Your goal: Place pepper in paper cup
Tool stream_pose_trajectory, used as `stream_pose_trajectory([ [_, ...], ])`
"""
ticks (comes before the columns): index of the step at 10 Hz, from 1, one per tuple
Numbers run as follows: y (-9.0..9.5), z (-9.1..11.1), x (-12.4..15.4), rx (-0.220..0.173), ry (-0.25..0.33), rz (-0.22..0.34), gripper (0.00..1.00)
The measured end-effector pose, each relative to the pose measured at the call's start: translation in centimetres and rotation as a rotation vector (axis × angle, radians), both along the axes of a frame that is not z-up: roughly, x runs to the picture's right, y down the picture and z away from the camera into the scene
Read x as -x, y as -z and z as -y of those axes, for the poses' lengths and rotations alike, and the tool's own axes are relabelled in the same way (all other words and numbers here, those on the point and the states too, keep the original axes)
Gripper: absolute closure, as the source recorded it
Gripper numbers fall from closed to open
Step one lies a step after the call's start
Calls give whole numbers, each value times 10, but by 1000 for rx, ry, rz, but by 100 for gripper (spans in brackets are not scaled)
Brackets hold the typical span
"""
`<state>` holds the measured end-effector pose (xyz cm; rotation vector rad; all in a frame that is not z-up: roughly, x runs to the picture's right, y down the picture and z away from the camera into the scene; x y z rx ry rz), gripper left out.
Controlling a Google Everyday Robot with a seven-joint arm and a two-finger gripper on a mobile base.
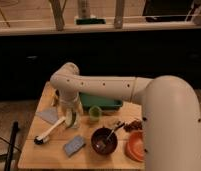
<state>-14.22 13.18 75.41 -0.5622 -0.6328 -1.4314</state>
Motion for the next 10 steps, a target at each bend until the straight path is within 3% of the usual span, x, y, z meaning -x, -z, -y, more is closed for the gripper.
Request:
stream_pose_trajectory([
  [10, 2, 3, 0, -6, 12, 5, 20],
])
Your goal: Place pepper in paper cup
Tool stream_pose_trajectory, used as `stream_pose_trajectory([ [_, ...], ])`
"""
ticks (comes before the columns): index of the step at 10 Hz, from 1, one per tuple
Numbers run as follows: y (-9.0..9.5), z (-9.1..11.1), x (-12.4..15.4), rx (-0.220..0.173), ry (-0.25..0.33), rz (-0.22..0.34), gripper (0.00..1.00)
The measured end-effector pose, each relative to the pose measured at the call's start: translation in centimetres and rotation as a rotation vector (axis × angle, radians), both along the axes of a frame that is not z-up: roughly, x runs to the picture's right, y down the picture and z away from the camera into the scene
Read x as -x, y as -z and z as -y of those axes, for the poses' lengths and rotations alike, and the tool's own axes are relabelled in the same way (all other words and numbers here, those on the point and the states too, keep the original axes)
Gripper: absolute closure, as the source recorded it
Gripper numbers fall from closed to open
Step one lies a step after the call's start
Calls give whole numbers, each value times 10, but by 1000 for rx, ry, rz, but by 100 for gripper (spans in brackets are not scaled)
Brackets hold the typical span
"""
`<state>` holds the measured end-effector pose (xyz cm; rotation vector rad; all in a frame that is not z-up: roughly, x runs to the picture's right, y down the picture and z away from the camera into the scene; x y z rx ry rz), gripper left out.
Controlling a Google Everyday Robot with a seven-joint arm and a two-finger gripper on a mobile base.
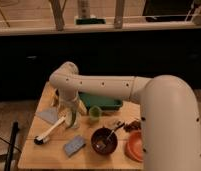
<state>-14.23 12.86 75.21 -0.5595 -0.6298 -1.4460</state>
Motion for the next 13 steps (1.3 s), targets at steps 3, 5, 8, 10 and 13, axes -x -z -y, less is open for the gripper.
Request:
stream_pose_trajectory([
  [3, -1, 7, 1, -19, -7, 27, 20],
  [5, -1, 13, 2, -29, -8, 43, 20],
  [8, -1, 14, 3, -32, -8, 48, 20],
  [10, -1, 14, 2, -32, -8, 48, 20],
  [13, -1, 14, 2, -32, -10, 47, 20],
])
